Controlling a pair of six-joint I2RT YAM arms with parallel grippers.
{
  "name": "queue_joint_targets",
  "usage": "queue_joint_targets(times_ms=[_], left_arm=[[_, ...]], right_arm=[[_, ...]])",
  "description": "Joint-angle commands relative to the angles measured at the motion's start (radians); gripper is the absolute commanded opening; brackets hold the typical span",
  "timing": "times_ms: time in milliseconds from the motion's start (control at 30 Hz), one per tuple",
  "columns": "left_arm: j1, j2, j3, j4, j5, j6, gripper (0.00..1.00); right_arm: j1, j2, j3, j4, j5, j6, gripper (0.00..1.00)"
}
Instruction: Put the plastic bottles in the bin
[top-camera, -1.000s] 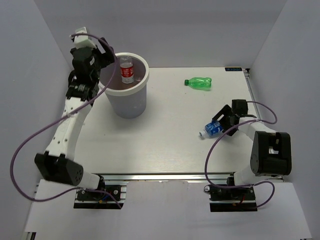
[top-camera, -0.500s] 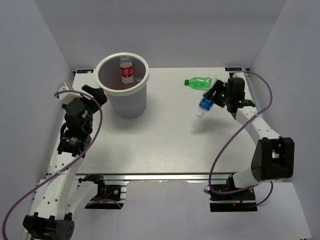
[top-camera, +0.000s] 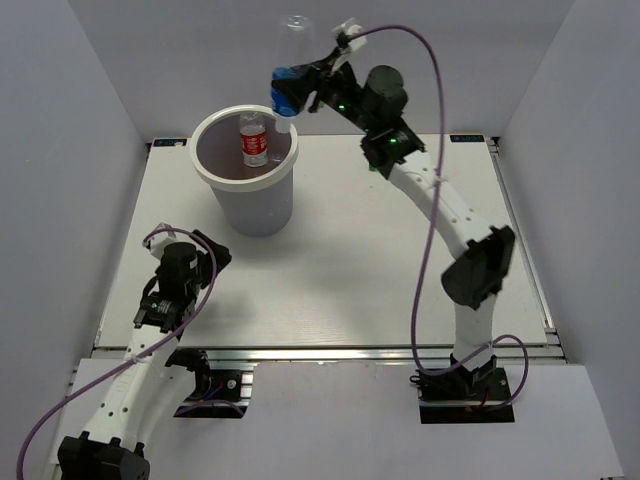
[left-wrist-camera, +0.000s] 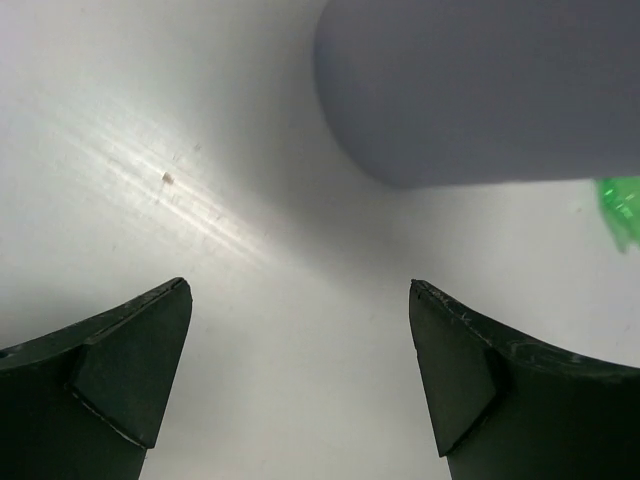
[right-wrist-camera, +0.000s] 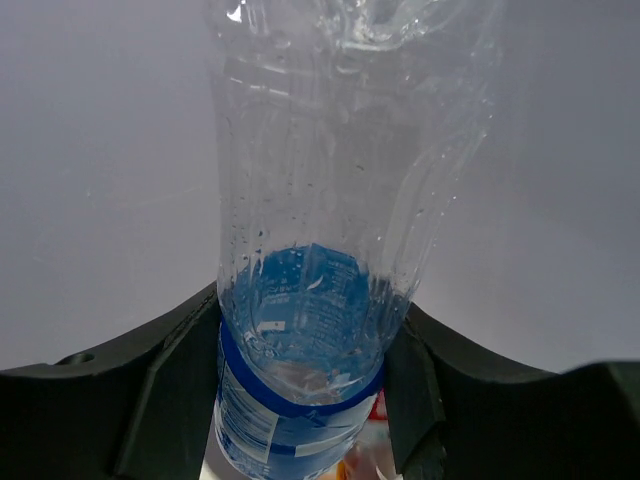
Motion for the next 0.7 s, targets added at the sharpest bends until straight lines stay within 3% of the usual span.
queue_joint_targets(times_ms=[0,100,167,267,300,400,500,667], left_arm=[[0.000,-0.016,-0.024,-0.031,0.065,-0.019,0.98],[-0.002,-0.016,-0.034,-0.010,0.083,0.004,0.98],[-0.002,-0.010,-0.057,0.024,0.095,0.009,0.98],[0.000,0.025,-0.073,0.062,0.134,0.015,0.98],[0.000,0.036,-0.070,0.062,0.137,0.015,0.98],[0.000,0.053,-0.068,0.064,0.138,0.022,0.98],[0.000,0.046,-0.074,0.093,0.154,0.027,0.98],[0.000,0.050,-0.064,0.102,0.148,0.033,0.98]], right_arm=[[0.068,0.185,0.233,0.062,-0.020,-0.053,0.42],[0.109,0.307,0.291,0.143,0.057,-0.059,0.51],[0.137,0.353,0.279,0.230,0.076,-0.054,0.51],[0.171,0.423,0.340,0.222,0.092,-0.082,0.55],[0.192,0.439,0.363,0.203,0.117,-0.094,0.68],[0.214,0.445,0.378,0.174,0.113,-0.167,0.83],[0.214,0.413,0.345,0.151,0.158,-0.172,0.89],[0.194,0.344,0.331,0.108,0.142,-0.165,0.89]])
